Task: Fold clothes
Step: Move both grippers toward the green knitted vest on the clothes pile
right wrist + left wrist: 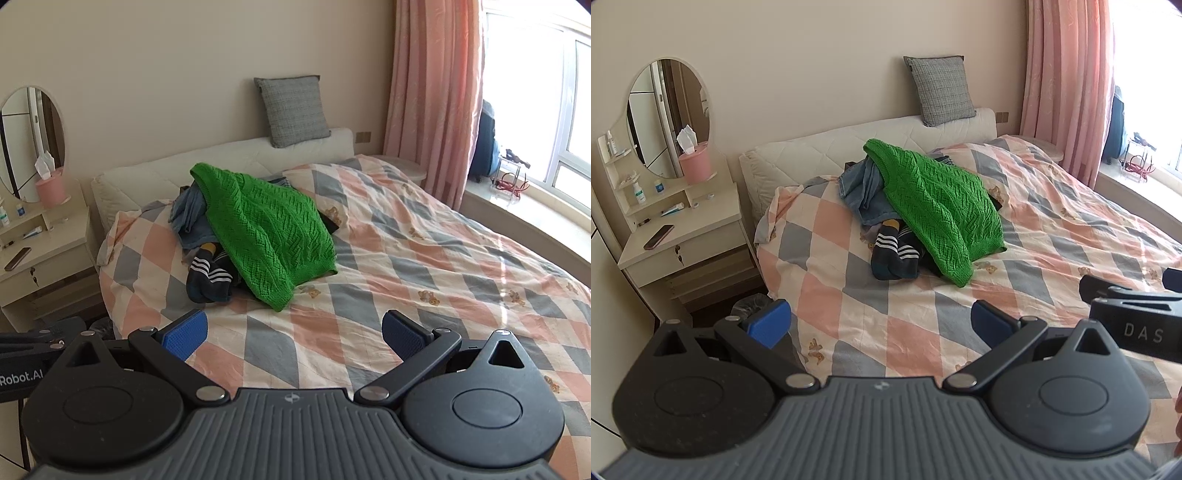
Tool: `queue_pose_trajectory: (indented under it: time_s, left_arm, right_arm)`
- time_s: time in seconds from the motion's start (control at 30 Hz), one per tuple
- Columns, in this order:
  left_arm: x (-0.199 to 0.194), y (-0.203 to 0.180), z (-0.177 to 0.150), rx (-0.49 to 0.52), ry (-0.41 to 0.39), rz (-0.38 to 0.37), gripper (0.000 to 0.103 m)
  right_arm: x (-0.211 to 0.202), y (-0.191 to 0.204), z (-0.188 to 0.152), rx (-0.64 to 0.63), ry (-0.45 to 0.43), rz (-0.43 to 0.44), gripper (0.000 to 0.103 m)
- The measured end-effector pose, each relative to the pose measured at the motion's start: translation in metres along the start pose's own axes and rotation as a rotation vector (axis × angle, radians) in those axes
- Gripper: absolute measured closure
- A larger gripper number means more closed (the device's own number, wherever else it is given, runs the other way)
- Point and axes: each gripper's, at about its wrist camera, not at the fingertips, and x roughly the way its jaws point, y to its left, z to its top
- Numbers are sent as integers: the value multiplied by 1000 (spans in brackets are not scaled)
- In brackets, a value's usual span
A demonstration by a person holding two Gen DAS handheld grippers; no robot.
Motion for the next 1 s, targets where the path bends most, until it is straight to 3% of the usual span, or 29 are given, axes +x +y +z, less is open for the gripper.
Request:
queue_pose_trajectory:
  time_s: [0.27, 0.73, 1.0]
  left_arm:
    - [37, 5, 13, 32, 35, -33, 1]
    - [146, 53, 88, 142, 97, -135, 1]
    - [198, 67, 110, 174, 127, -170, 1]
  right_arm:
    - [24, -6, 12, 43, 31, -28, 0]
    - [111, 49, 76, 130, 68, -72, 0]
    - [151, 68, 93, 163, 97, -96, 0]
